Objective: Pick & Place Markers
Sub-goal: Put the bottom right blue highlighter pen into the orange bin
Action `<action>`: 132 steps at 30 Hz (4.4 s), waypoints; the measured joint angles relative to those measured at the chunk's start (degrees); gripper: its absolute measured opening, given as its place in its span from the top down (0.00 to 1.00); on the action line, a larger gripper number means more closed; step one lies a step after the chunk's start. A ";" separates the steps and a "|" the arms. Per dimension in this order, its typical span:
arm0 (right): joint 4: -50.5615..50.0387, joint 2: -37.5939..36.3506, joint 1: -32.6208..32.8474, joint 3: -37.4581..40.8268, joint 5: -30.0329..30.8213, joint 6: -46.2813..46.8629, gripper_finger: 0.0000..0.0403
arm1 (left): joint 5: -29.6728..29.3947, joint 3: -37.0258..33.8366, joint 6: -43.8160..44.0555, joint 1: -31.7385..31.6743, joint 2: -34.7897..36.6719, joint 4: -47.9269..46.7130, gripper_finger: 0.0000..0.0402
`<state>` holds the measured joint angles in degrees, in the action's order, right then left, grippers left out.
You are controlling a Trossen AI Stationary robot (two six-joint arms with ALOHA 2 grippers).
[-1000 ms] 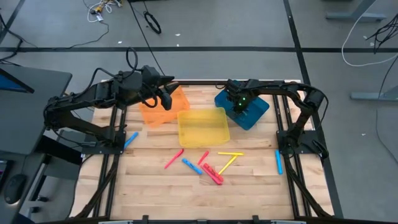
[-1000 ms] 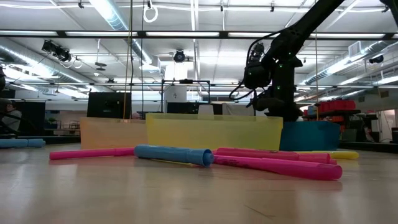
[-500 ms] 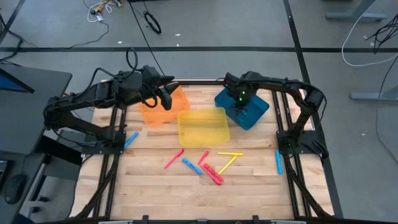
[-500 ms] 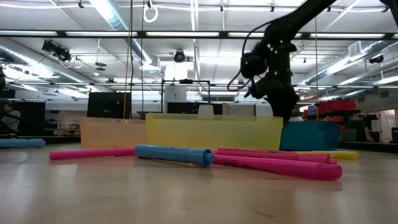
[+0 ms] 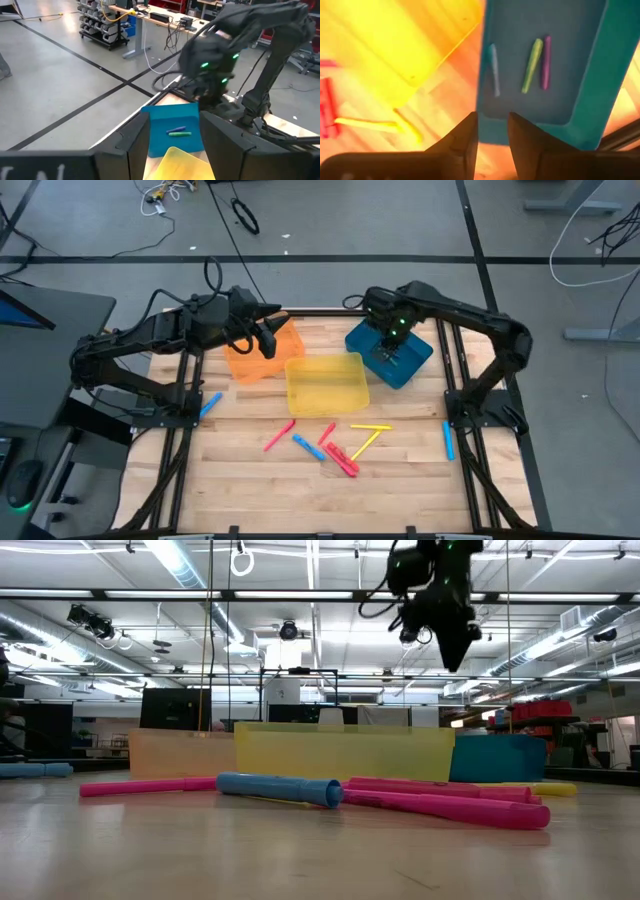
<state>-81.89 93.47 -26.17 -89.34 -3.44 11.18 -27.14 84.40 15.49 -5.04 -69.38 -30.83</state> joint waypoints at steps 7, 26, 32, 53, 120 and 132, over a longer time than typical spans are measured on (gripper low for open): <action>-3.95 -8.60 8.35 1.04 -0.03 9.47 0.76 | 0.02 0.00 0.39 0.00 0.00 -1.31 0.56; -8.13 -14.75 30.87 1.14 0.82 31.01 0.76 | 0.00 0.00 0.42 0.00 0.00 -1.38 0.56; -8.00 -14.75 34.33 1.57 0.39 34.25 0.76 | 0.00 0.00 0.42 0.00 0.00 -1.39 0.56; -0.50 -17.80 51.89 25.10 -11.57 76.49 0.74 | 6.95 0.00 -1.92 0.02 0.02 -4.72 0.56; 30.10 -19.61 61.24 53.44 -12.45 86.15 0.89 | 6.19 0.00 -1.08 0.02 0.02 -4.50 0.56; 9.49 -19.67 61.24 28.03 -10.98 81.12 0.88 | 6.19 0.00 -1.07 0.00 0.02 -4.50 0.56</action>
<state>-72.40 73.80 35.07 -61.31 -14.42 92.30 -20.95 84.40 14.41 -5.04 -69.36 -35.33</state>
